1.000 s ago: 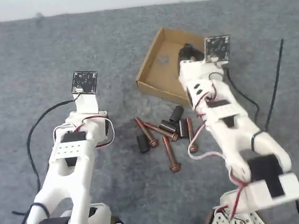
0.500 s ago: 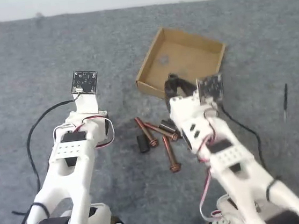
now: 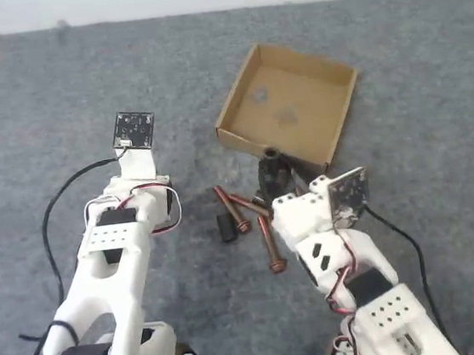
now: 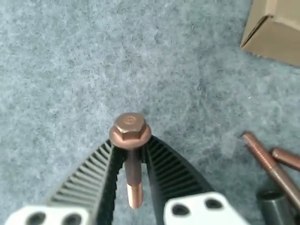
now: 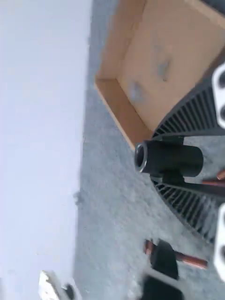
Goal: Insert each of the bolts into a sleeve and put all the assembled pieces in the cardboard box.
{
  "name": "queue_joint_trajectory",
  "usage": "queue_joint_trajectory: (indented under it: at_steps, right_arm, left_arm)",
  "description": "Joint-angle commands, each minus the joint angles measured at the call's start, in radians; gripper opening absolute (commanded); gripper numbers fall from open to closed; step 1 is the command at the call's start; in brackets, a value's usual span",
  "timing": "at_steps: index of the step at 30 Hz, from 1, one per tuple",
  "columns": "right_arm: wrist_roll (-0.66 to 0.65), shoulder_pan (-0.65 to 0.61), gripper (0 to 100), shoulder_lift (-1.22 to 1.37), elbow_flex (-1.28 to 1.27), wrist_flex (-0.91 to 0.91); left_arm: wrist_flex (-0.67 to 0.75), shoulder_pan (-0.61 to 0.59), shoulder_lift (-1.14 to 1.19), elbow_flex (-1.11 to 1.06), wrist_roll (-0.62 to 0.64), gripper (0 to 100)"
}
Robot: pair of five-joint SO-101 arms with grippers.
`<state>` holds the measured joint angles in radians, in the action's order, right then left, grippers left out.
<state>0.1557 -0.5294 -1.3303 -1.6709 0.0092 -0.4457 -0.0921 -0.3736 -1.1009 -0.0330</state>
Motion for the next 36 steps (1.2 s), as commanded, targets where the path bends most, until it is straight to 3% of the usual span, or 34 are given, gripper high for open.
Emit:
queue_joint_trajectory:
  at_steps: [1, 6, 10, 21, 29, 36]
  right_arm:
    - [-0.025, -0.064, 0.6, -0.125, -0.02, 0.113]
    - [-0.061, -0.09, 0.6, -0.097, -0.02, 0.09]
    - [-0.091, -0.087, 0.6, 0.064, -0.015, -0.044]
    - [-0.1, -0.087, 0.6, 0.71, 0.003, -0.704]
    - [-0.204, -0.087, 0.6, 1.185, 0.078, -1.135]
    - [-0.213, -0.09, 0.6, 1.5, 0.1, -1.534]
  left_arm:
    - [0.026, -0.006, -0.002, 0.051, 0.009, 1]
    - [0.026, -0.002, -0.002, 0.051, 0.009, 1]
    - [0.026, 0.0, -0.002, 0.051, 0.009, 1]
    - [0.028, 0.002, -0.002, 0.051, 0.009, 1]
    - [0.032, 0.002, -0.002, 0.054, 0.009, 1]
    - [0.238, 0.005, -0.002, -0.002, 0.009, 1]
